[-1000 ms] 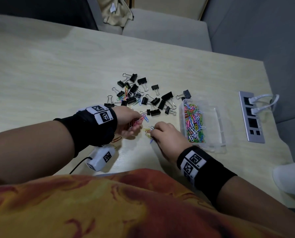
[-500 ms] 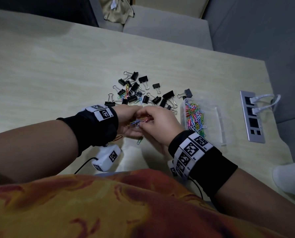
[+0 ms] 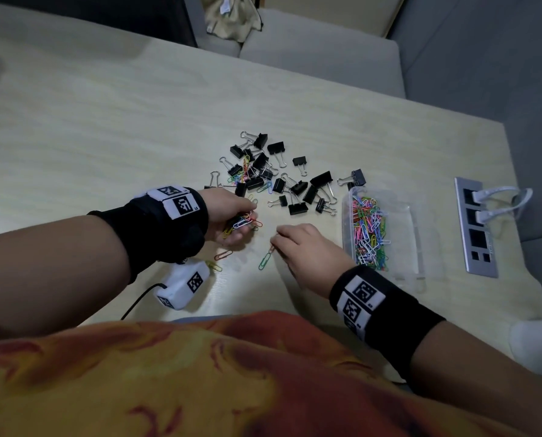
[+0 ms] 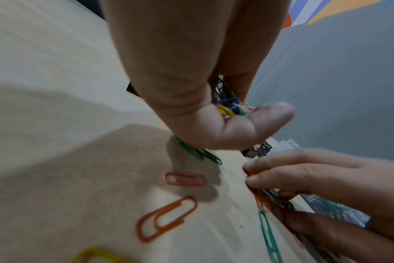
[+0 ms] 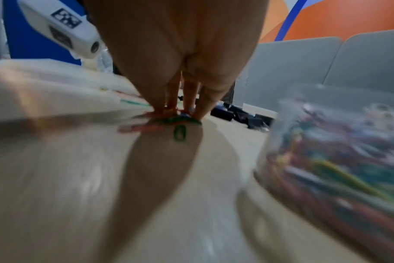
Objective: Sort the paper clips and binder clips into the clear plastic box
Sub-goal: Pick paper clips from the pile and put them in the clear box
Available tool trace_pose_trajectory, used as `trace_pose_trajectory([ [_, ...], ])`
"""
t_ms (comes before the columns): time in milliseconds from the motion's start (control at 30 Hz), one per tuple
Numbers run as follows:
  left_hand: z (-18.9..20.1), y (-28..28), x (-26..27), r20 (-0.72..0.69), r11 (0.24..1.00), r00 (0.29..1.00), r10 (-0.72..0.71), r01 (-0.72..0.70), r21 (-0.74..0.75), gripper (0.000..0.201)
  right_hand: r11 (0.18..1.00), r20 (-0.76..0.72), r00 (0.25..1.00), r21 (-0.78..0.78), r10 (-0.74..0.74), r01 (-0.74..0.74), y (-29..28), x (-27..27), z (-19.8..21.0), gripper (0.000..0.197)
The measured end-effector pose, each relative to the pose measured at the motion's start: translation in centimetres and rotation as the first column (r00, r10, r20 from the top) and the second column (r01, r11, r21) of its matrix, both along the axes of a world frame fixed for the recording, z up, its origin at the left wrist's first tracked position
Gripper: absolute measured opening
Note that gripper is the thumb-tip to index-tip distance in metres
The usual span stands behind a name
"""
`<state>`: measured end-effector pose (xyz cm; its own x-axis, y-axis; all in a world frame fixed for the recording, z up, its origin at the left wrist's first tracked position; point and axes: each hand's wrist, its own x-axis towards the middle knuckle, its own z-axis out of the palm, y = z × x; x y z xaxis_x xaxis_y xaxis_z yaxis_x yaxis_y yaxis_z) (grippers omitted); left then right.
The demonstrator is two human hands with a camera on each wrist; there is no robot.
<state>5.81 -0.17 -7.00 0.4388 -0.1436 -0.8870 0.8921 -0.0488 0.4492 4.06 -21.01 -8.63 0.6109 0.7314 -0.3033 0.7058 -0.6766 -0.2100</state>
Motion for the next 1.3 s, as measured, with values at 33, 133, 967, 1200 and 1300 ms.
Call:
trace_pose_trajectory([
  [33, 0.1, -0.1, -0.1, 0.0, 1.0, 1.0, -0.009, 0.009, 0.016, 0.032, 1.0, 0.004, 1.0, -0.006, 0.003, -0.003, -0.3, -0.1, 0.1, 0.051],
  [133, 0.3, -0.5, -0.2, 0.006, 0.998, 0.999, -0.044, 0.043, 0.051, 0.032, 0.998, -0.025, 0.999, -0.056, -0.044, 0.043, -0.2, 0.1, 0.3, 0.043],
  [967, 0.6, -1.2, 0.0, -0.041, 0.984, 0.998, -0.041, 0.033, -0.173, 0.038, 0.808, -0.208, 0.794, -0.315, -0.571, 0.498, -0.1, 0.1, 4.2, 0.058],
  [1200, 0.7, 0.4, 0.1, 0.02, 1.0, 1.0, 0.014, -0.014, -0.006, 0.029, 0.826, -0.201, 0.802, -0.083, -0.562, 0.558, 2.4, -0.3, 2.0, 0.037],
  [1300, 1.1, 0.4, 0.0, 0.048, 0.999, 0.999, 0.007, -0.009, 0.041, 0.03, 0.875, -0.201, 0.854, -0.036, -0.48, 0.483, 3.6, -0.3, 1.3, 0.048],
])
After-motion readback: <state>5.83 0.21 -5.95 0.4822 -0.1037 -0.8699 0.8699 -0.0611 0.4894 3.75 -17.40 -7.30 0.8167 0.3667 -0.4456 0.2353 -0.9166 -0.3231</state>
